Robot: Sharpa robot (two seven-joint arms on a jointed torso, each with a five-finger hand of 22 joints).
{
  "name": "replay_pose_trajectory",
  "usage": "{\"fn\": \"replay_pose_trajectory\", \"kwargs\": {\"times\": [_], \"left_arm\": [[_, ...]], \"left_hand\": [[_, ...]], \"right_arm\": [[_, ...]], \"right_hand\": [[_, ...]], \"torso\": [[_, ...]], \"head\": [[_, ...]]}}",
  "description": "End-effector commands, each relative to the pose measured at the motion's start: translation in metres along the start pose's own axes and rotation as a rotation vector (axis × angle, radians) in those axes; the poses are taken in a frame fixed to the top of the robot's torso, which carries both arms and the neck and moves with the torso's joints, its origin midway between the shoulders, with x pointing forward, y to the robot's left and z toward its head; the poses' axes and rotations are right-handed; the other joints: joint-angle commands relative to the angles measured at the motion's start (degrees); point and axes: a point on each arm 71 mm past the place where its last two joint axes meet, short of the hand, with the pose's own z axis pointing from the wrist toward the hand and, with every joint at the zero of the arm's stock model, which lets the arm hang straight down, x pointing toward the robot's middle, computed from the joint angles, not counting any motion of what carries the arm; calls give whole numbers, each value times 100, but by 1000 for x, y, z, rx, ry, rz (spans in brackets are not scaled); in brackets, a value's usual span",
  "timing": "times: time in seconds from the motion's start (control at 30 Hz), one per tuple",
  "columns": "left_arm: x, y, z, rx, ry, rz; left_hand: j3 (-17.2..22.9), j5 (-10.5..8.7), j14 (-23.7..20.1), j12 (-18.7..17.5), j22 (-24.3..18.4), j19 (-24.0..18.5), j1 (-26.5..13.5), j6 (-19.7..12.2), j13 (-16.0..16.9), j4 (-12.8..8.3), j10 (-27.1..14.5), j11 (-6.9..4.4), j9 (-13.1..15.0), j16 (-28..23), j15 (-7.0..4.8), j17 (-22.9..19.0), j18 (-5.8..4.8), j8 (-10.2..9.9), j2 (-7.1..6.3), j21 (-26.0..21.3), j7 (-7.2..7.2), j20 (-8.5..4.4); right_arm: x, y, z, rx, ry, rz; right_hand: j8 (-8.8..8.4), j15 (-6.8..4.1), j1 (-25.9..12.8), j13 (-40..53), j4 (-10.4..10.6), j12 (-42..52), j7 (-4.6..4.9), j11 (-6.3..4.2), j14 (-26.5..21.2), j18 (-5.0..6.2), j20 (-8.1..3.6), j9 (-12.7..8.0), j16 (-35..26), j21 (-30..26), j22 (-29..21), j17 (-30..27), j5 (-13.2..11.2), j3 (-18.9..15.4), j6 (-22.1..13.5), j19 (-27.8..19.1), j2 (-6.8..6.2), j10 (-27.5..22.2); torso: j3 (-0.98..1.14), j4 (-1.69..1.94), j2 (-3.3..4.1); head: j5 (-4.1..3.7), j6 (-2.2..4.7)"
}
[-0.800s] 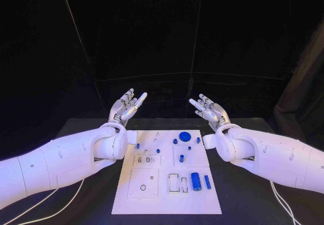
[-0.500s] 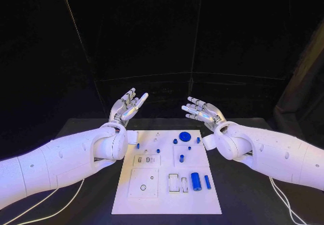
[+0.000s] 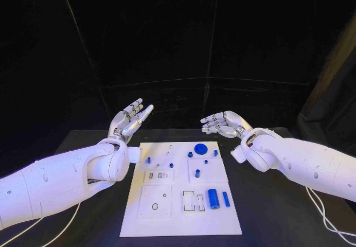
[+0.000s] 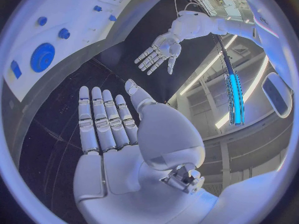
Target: Assemble the parts on the task board
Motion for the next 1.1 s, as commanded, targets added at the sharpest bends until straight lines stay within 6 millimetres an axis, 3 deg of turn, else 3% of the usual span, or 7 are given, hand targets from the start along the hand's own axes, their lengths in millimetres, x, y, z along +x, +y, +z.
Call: {"fn": "replay_pose_trajectory", "kwargs": {"times": [0.03,0.23,0.37,0.5,0.6,0.83,1.1], "left_arm": [[3,-7,-3,53,34,-14],[0,-13,-13,68,62,-14],[-2,-18,-20,71,83,-21],[0,-21,-27,67,115,-41],[5,-24,-33,64,163,-70],[14,-29,-41,64,234,-107],[16,-29,-41,63,254,-117]], "left_hand": [[33,16,283,55,28,121,104,214,23,-21,249,39,24,102,29,41,-70,53,23,70,631,-4],[28,23,1851,538,247,1071,283,1352,228,-125,2127,253,160,634,174,261,-210,330,142,470,664,-12],[13,22,2601,844,550,2652,379,2071,299,-235,3369,113,218,854,19,314,-75,474,224,1107,690,1],[-11,17,3218,850,625,3449,441,2614,238,-347,3710,-3,233,974,-143,331,70,540,285,1371,679,-26],[-18,18,3498,746,621,3897,498,2910,190,-451,3746,-20,216,947,-198,303,80,534,335,1458,676,-72],[-41,16,3630,659,532,4233,539,3279,193,-598,3869,-48,193,777,-224,221,77,511,410,1398,646,-117],[-71,17,3604,608,429,4298,528,3437,192,-684,3963,-46,183,603,-207,146,64,469,461,1262,648,-116]], "right_arm": [[-1,7,2,-43,54,-192],[-2,21,7,-76,91,-387],[4,31,11,-91,132,-551],[11,38,14,-92,168,-685],[17,42,17,-79,200,-800],[26,44,23,-63,244,-933],[32,46,27,-72,276,-999]], "right_hand": [[-35,-252,136,1,-211,-186,42,-179,1063,120,-229,-17,9,222,-22,23,-11,326,867,763,-132,927],[-58,-427,407,13,-220,-231,-40,-308,1551,118,-444,-6,66,480,74,84,20,595,1138,1122,-331,1306],[-108,-563,365,14,-191,-302,-115,-415,1994,100,-607,-11,145,826,240,185,-36,662,1337,1388,-478,1590],[-162,-747,306,20,-171,-350,-180,-494,2670,122,-785,-15,466,1258,448,389,-90,618,1402,1856,-576,1718],[-224,-823,197,16,-138,-410,-213,-529,2991,113,-882,-19,657,1497,565,553,-123,588,1418,2056,-651,1713],[-338,-846,95,13,-116,-423,-201,-530,3159,104,-966,-21,1029,1800,717,887,-147,637,1407,2215,-738,1612],[-369,-833,-2,14,-43,-418,-194,-490,3127,95,-988,-23,2249,2334,1002,1710,-319,756,1274,2373,-818,1269]], "torso": [[-15,24,85],[-39,89,250],[-80,135,357],[-106,178,448],[-125,197,548],[-137,218,691],[-138,215,774]], "head": [[0,9],[-22,46],[-67,57],[-97,82],[-117,130],[-182,129],[-220,150]]}}
